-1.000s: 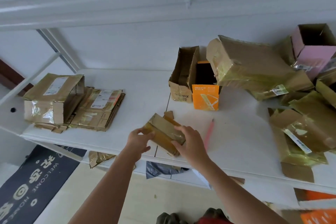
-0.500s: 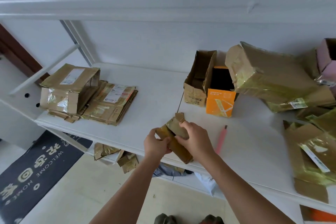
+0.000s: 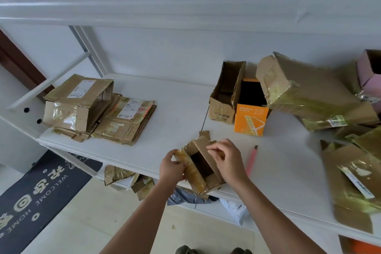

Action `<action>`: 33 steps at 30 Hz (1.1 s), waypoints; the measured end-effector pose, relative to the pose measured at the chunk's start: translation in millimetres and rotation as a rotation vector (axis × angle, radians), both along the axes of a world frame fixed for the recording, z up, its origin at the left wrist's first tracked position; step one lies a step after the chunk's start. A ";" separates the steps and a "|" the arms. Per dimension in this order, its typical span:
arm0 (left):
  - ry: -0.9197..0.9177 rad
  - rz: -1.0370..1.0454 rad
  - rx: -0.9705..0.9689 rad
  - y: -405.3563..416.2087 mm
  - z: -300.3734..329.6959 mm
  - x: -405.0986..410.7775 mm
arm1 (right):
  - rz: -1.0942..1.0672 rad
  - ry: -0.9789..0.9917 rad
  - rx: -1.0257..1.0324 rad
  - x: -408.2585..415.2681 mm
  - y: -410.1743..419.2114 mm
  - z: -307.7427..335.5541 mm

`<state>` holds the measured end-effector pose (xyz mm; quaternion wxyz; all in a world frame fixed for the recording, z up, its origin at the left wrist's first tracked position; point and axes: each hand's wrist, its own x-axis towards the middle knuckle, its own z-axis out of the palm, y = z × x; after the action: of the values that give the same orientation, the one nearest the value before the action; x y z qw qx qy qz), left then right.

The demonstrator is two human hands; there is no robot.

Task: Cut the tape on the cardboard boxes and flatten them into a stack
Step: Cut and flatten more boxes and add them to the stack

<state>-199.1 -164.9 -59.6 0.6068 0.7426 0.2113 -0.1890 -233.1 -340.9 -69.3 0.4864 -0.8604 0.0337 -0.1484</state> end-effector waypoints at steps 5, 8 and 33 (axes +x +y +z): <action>0.019 -0.047 -0.024 -6.2 6.2 0.3 | 0.041 0.079 -0.307 -4.2 0.1 0.1; 0.028 -0.046 -0.030 -13.0 6.9 1.1 | 0.078 0.158 -0.303 -8.0 -5.5 -4.4; -0.252 -0.258 0.193 3.3 11.5 -6.1 | 0.123 -0.051 -0.174 -0.9 -28.2 7.8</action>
<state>-205.3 -161.6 -48.1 0.5254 0.8359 0.0539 -0.1494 -234.0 -369.2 -61.5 0.4189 -0.8957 -0.0446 -0.1425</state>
